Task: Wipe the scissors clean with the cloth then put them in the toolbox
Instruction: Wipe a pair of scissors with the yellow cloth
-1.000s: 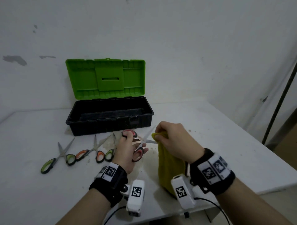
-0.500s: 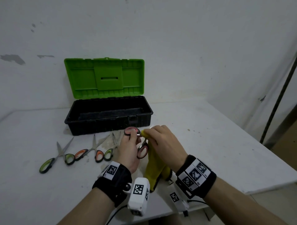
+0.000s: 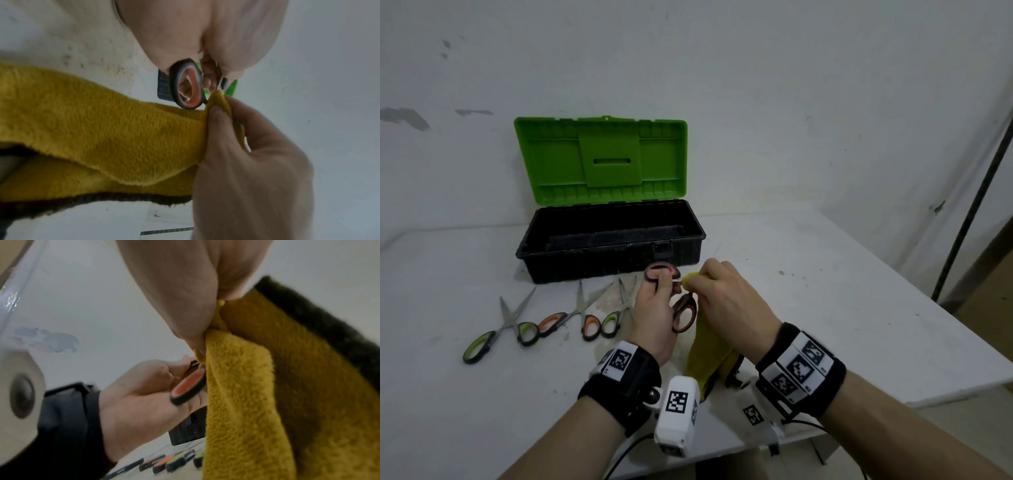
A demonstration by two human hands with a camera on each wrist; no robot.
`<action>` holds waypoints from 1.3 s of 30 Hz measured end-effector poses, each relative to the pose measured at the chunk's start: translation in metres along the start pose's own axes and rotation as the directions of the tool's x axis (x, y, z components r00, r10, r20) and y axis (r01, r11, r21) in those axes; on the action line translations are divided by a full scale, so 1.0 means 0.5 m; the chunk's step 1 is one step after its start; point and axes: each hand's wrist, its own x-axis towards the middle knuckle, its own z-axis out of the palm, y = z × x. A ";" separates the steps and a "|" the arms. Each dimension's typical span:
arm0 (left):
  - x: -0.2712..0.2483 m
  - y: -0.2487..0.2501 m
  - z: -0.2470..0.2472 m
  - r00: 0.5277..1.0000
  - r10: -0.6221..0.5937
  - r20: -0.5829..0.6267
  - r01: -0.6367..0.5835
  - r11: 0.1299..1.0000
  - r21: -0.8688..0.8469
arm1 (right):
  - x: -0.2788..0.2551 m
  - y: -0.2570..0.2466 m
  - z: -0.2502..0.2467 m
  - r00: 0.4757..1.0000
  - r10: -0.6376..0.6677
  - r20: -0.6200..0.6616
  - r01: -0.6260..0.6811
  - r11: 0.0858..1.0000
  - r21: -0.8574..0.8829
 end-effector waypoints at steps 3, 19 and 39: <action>0.003 -0.003 -0.006 1.000 0.015 -0.025 -0.014 1.000 0.028 | -0.004 0.010 -0.007 1.000 0.024 -0.010 -0.025 0.999 -0.029; 0.000 0.001 0.001 0.999 0.046 0.000 -0.046 0.997 0.068 | -0.011 -0.004 -0.002 1.000 0.001 0.018 0.000 1.000 -0.020; -0.001 0.008 0.013 0.996 0.080 -0.038 -0.075 0.988 0.135 | -0.009 -0.014 0.006 0.999 0.037 -0.012 -0.037 0.999 -0.021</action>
